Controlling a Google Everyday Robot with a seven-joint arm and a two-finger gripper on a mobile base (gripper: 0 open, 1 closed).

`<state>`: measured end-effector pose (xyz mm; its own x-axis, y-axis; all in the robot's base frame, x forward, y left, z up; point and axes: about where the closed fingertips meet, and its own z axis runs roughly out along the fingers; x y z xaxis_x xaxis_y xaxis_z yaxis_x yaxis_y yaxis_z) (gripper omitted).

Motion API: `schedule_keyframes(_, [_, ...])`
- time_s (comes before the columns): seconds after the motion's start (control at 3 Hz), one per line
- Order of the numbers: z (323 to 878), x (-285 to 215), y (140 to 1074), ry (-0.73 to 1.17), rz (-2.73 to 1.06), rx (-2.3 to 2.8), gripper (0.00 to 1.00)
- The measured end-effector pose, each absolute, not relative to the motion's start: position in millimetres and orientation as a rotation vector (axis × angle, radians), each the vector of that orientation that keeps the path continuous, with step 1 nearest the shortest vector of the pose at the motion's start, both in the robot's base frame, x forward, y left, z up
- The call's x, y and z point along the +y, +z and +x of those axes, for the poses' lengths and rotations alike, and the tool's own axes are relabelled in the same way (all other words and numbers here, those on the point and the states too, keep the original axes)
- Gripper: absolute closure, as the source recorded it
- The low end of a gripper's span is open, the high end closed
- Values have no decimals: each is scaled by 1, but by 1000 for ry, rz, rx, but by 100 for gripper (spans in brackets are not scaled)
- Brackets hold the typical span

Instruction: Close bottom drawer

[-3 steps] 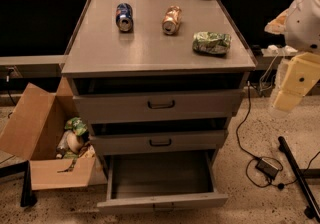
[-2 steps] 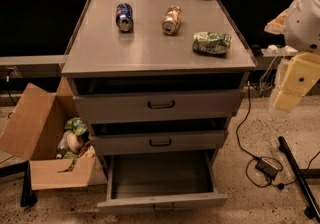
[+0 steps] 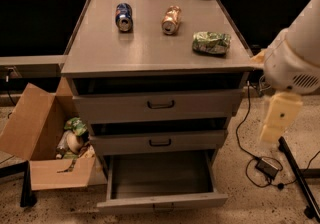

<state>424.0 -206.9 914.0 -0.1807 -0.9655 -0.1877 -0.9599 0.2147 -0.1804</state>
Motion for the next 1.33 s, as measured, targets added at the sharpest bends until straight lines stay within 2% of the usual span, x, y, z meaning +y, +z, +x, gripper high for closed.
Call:
schedule_keyframes(0.67, [374,-182,764,225,-1879,2222,0])
schedule_keyframes(1.0, [349,-172,696,414,-1857,2264,0])
schedule_keyframes(1.33, [344,-171,680,462,-1854,2275,0])
